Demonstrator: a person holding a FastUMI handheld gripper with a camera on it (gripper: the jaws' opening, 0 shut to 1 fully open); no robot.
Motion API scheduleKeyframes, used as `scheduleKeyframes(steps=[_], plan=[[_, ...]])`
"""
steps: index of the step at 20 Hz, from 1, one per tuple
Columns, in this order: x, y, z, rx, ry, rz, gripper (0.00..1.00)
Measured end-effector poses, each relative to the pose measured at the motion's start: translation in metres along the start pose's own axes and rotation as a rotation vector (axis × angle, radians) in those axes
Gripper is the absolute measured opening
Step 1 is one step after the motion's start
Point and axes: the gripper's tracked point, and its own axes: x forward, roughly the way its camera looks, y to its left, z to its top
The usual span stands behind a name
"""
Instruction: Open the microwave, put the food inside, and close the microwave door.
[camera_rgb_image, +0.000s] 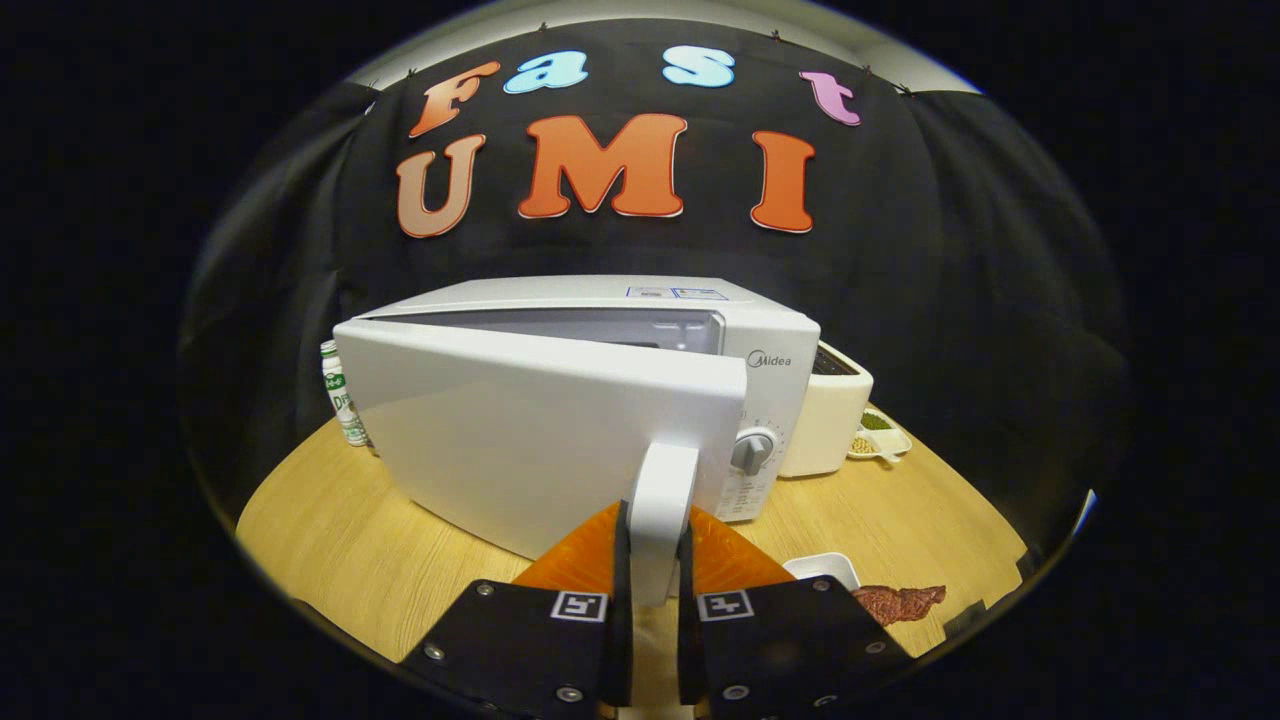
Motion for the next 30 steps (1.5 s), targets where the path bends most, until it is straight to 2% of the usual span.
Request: scheduleKeyframes(steps=[3, 6, 8, 17, 19, 30], plan=[[-0.021, 0.013, -0.013, -0.031, 0.017, 0.035, 0.23], [-0.041, 0.025, -0.048, -0.075, 0.120, 0.071, 0.30], [-0.059, 0.039, -0.058, -0.064, 0.142, 0.112, 0.35], [-0.093, 0.087, -0.056, -0.097, 0.123, 0.183, 0.37], [-0.103, 0.104, -0.058, -0.125, 0.126, 0.228, 0.42], [-0.199, 0.204, -0.076, -0.188, 0.154, 0.518, 0.42]])
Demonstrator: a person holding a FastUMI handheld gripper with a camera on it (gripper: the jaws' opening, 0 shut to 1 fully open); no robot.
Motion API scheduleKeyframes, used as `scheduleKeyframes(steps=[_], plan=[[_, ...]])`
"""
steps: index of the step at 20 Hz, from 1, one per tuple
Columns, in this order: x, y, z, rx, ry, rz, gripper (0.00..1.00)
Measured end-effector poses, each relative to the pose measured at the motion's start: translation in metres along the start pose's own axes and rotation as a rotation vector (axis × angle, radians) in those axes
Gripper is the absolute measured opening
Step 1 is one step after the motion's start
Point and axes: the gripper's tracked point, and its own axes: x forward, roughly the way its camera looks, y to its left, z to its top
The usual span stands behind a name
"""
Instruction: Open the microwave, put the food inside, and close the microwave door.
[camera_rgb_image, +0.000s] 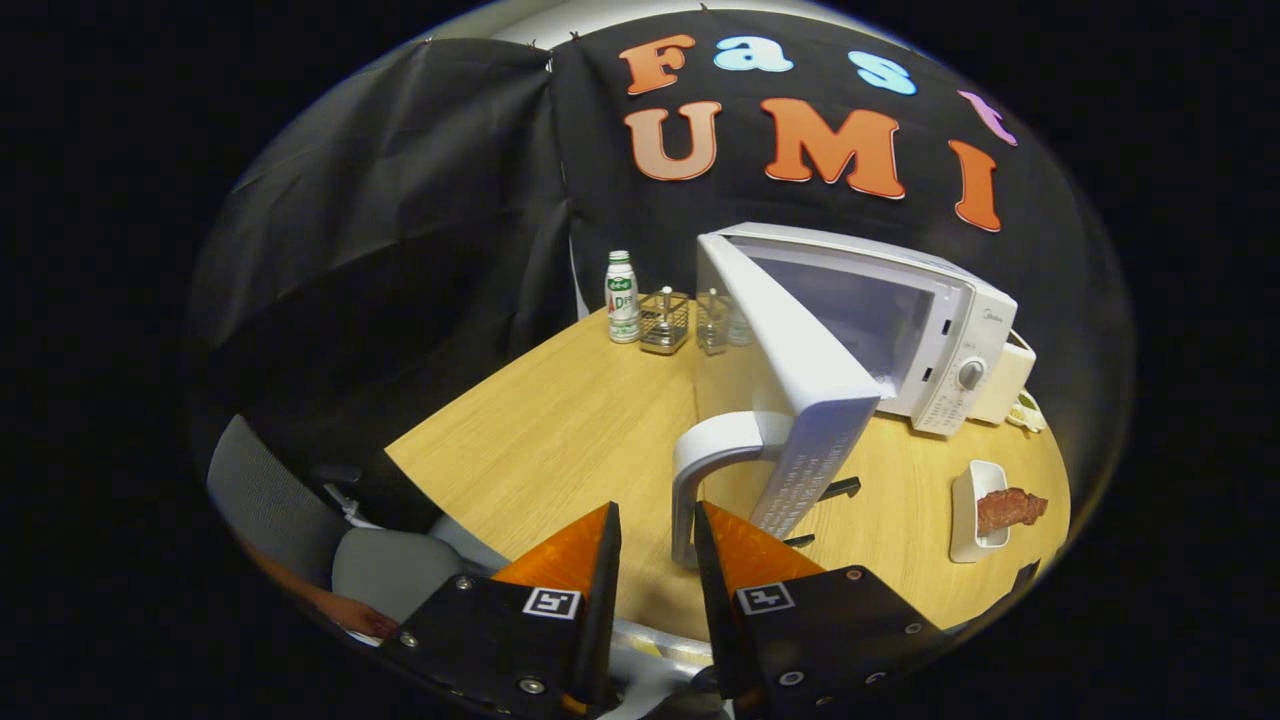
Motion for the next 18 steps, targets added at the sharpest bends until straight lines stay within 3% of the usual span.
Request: scheduleKeyframes(steps=[4, 8, 18], plan=[[-0.019, 0.019, 0.008, -0.077, -0.003, 0.068, 0.44], [-0.043, -0.004, 0.000, -0.104, 0.030, 0.070, 0.46], [-0.074, -0.203, -0.025, 0.099, 0.114, -0.190, 0.73]])
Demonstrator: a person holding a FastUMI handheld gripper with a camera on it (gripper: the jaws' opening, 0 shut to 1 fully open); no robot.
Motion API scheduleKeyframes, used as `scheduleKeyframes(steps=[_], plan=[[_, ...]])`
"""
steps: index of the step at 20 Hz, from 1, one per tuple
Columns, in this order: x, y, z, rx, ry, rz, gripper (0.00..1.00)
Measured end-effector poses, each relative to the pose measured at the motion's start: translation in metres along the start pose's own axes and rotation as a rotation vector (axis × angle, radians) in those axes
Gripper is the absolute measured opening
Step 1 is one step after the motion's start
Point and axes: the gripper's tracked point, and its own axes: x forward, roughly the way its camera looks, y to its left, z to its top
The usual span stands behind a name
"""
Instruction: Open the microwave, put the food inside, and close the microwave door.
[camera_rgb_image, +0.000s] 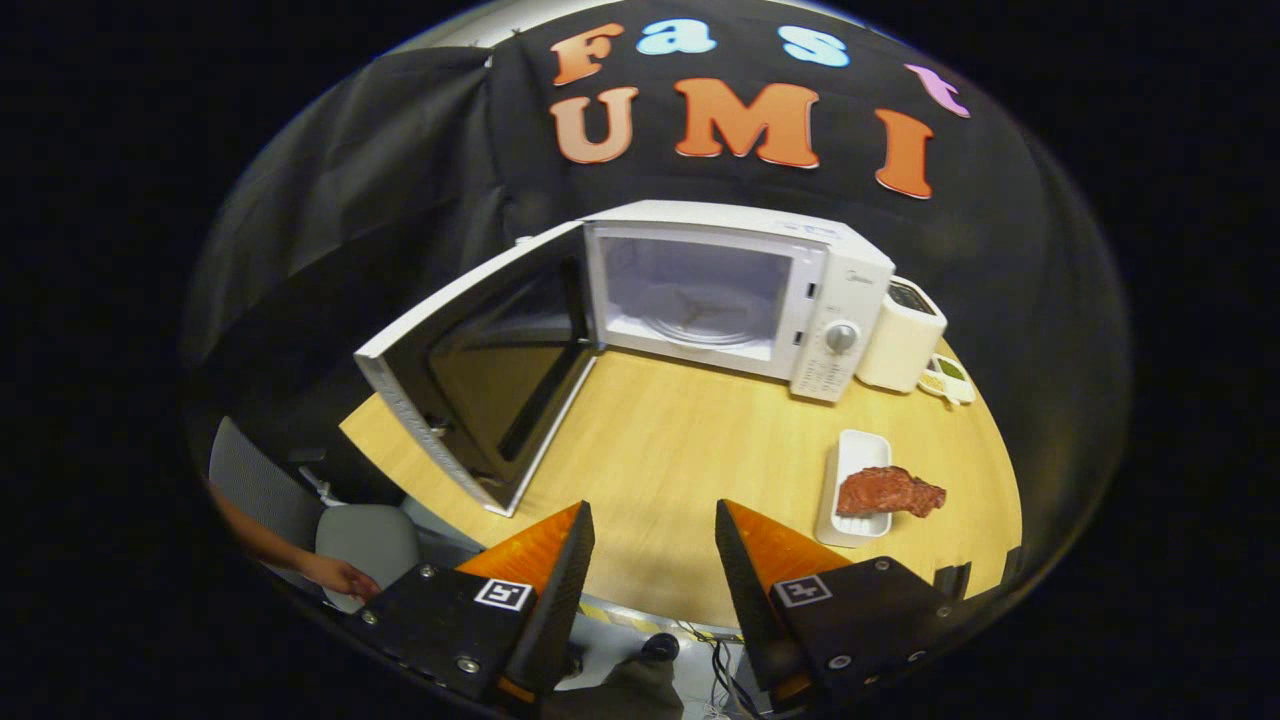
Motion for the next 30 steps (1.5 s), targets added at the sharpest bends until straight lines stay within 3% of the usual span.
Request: scheduleKeyframes(steps=[5, 8, 16, 24, 30], plan=[[0.012, -0.103, -0.007, 0.086, 0.046, -0.089, 0.92], [0.020, -0.155, -0.013, 0.121, 0.077, -0.120, 0.94], [0.071, -0.213, -0.040, 0.268, 0.254, 0.023, 0.90], [0.112, -0.202, -0.070, 0.431, 0.480, 0.239, 0.65], [0.117, -0.187, -0.057, 0.607, 0.456, 0.360, 0.36]])
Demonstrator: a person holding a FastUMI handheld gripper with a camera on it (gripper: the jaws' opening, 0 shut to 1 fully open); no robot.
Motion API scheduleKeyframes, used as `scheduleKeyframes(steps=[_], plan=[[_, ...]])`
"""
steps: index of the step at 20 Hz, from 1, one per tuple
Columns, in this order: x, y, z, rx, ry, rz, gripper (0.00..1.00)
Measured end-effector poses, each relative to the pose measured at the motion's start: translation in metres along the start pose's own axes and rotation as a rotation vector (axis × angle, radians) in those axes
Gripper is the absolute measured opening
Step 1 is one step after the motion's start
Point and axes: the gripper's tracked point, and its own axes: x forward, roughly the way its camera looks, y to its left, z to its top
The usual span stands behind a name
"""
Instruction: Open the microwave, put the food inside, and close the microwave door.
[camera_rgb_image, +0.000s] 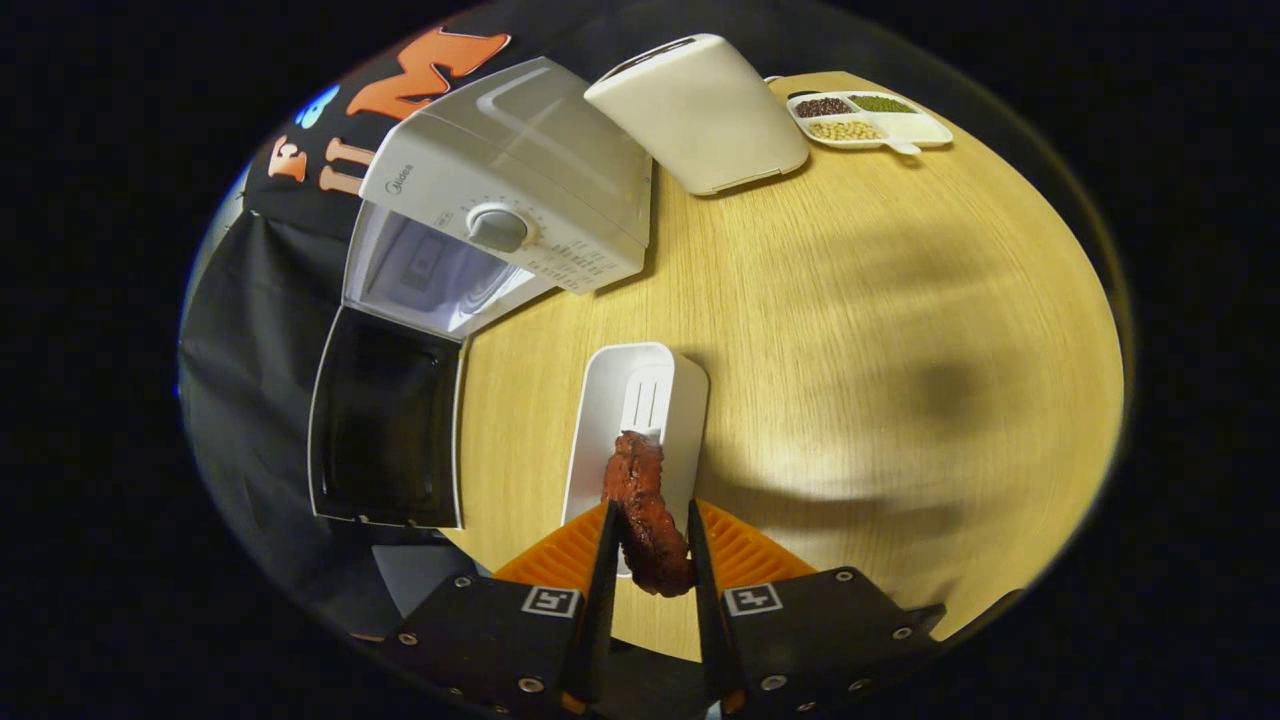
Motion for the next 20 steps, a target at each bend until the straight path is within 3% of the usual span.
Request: scheduleKeyframes(steps=[4, 6, 15, 20], plan=[[-0.011, 0.015, 0.010, 0.077, -0.060, 0.060, 0.20], [-0.018, 0.016, 0.019, 0.092, -0.125, 0.037, 0.14], [-0.054, 0.074, 0.031, 0.199, -0.390, 0.040, 0.14], [-0.036, 0.136, 0.037, 0.190, -0.472, 0.073, 0.14]])
